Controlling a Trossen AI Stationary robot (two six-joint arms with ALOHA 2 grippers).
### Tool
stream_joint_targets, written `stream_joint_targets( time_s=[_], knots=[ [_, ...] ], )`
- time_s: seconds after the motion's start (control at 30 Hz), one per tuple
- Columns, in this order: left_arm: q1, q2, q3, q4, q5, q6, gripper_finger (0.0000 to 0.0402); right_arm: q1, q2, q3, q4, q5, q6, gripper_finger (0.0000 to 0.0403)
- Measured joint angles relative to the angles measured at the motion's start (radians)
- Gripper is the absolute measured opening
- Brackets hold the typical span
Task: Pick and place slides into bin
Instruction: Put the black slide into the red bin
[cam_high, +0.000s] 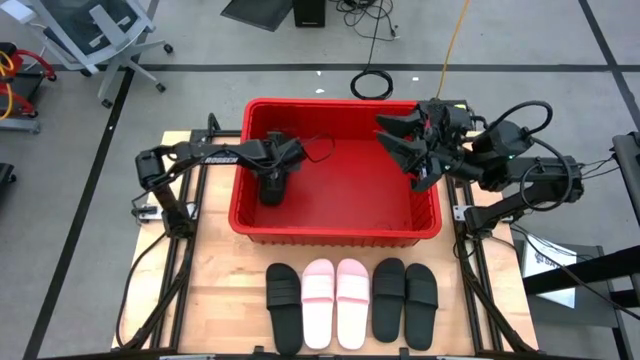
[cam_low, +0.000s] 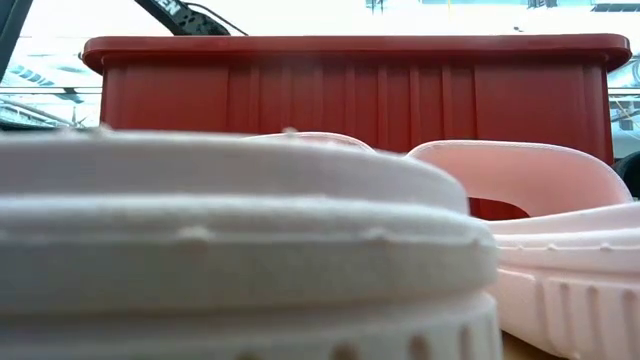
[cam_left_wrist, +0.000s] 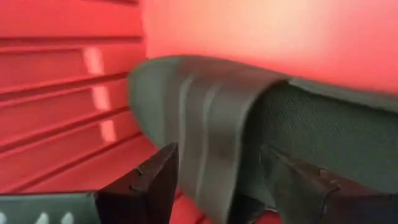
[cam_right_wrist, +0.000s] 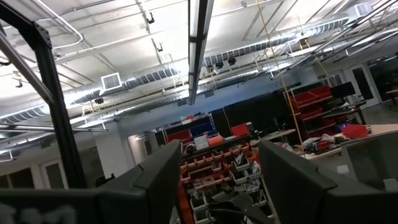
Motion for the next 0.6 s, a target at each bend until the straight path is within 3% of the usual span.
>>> stream_joint_targets(
  time_s=[0.27, 0.6],
  knots=[
    [-0.061, -0.109, 0.000, -0.034, -0.038, -0.090, 0.0225, 0.002, 0.003, -0.039, 0.029, 0.000, 0.050, 0.0205],
    [-0.182, -0.285, 0.002, -0.145, -0.069, -0.310, 0.0225, 0.022, 0.003, -0.082, 0.104, 0.000, 0.026, 0.0205]
  ],
)
